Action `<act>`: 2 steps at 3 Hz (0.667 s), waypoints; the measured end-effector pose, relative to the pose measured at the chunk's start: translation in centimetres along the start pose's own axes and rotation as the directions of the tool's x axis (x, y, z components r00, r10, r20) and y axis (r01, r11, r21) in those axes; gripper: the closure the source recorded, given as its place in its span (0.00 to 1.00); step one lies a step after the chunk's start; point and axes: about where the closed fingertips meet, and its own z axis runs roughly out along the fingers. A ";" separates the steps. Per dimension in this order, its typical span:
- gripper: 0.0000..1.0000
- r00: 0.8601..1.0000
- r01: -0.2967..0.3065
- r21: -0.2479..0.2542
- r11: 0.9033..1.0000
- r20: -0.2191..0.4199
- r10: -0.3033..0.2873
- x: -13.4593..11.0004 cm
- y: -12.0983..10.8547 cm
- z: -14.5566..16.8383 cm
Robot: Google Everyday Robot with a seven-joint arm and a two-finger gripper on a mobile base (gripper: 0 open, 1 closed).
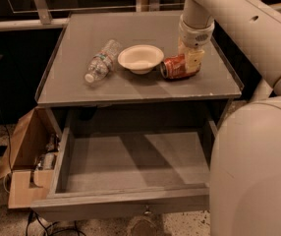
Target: Place coke can into top drawer
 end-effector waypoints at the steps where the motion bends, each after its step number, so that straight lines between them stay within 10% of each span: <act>1: 1.00 0.998 -0.056 -0.008 0.998 0.002 0.056 2.0 1.1 -0.6; 2: 1.00 0.993 -0.115 -0.028 0.993 -0.028 0.114 4.8 2.9 -1.2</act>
Offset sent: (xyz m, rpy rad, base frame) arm -0.0459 -0.0913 0.0163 -0.0261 0.0560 -0.2011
